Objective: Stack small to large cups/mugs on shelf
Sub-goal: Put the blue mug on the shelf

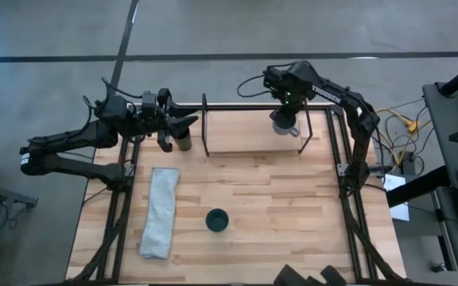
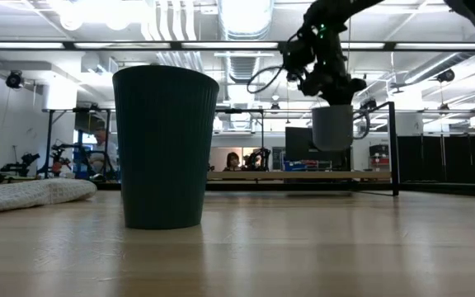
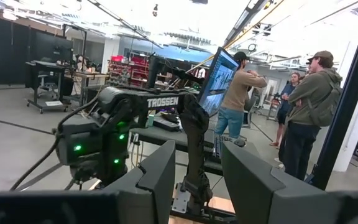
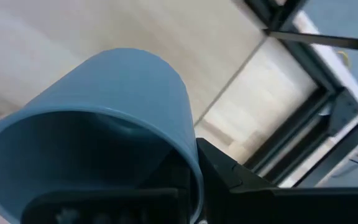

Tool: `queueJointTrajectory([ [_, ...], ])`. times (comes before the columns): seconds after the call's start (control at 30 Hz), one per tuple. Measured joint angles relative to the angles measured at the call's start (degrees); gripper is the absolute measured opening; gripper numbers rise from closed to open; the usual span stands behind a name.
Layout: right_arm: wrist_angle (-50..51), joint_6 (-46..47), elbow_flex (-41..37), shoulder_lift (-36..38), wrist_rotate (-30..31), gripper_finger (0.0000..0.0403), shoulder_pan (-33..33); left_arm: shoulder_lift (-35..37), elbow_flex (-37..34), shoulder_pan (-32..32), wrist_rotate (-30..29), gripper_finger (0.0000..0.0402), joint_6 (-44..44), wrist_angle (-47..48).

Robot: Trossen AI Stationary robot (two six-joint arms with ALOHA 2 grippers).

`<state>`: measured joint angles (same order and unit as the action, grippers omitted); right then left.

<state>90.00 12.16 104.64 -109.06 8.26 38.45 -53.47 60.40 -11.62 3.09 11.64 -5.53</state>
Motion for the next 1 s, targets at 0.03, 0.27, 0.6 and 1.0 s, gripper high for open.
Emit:
queueJointTrajectory([
  [0.03, -0.02, 0.0, 0.0, -0.35, 0.73, 0.0011, 0.28, 0.0, 0.0, 0.0, 0.01, 0.0116, -0.02, 0.01],
  [0.27, -0.28, -0.76, -0.02, -1.59, 0.85, 0.0012, 1.71, 0.01, -0.02, 0.0, 0.01, 0.0116, -0.31, 0.01],
  [0.6, -1.79, -1.73, -0.04, -3.23, 0.83, 0.0013, 1.71, 0.02, -0.04, 0.0, 0.01, 0.0116, -0.5, 0.01],
  [1.0, -2.68, -4.78, -0.07, -3.58, 0.83, 0.0013, 1.95, 0.02, -0.04, 0.0, 0.01, 0.0116, -0.5, 0.01],
])
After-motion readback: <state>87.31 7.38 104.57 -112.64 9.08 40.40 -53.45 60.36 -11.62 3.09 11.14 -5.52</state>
